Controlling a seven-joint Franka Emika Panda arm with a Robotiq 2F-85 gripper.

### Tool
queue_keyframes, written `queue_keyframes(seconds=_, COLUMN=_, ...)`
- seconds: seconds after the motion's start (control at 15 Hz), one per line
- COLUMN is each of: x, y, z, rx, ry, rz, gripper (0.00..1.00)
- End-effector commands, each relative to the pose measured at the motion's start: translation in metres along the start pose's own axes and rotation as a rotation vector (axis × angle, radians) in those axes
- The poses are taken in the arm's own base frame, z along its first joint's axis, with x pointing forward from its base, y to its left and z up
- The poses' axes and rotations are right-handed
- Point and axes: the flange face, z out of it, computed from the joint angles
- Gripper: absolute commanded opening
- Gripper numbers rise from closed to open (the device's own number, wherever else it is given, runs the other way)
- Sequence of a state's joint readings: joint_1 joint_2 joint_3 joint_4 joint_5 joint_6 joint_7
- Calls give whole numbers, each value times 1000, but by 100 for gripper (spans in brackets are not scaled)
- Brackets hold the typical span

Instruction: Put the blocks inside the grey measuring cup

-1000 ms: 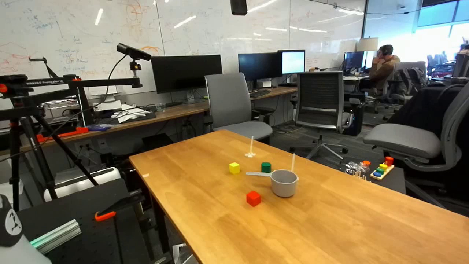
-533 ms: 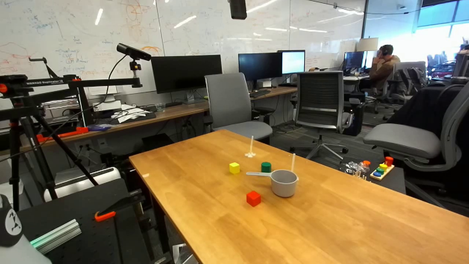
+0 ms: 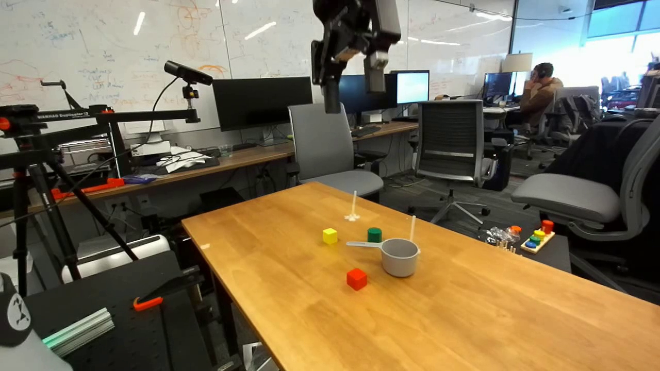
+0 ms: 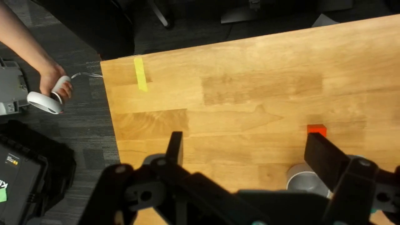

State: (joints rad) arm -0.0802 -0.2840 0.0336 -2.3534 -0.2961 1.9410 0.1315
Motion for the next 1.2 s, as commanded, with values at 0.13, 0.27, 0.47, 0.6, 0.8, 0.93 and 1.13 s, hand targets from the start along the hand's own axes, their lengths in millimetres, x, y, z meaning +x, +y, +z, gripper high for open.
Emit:
queue_keyframes(seconds=0.13, x=47, y=-51, z=51, rx=-43, ry=-110, rz=2, gripper=100)
queue_keyframes(seconds=0.27, x=34, y=-49, z=55, rx=-19, ry=-113, rz=-11, gripper=100)
queue_keyframes(seconds=0.47, x=43, y=-53, z=69, rx=-26, ry=-145, rz=-8, gripper=100)
queue_keyframes(seconds=0.6, x=45, y=-53, z=68, rx=-26, ry=-144, rz=-6, gripper=100)
queue_keyframes(seconds=0.8, x=45, y=-52, z=66, rx=-27, ry=-143, rz=-4, gripper=100)
queue_keyframes(seconds=0.93, x=48, y=-59, z=66, rx=-45, ry=-132, rz=-12, gripper=100)
queue_keyframes(seconds=1.13, x=58, y=-93, z=65, rx=2, ry=-143, rz=-76, gripper=100)
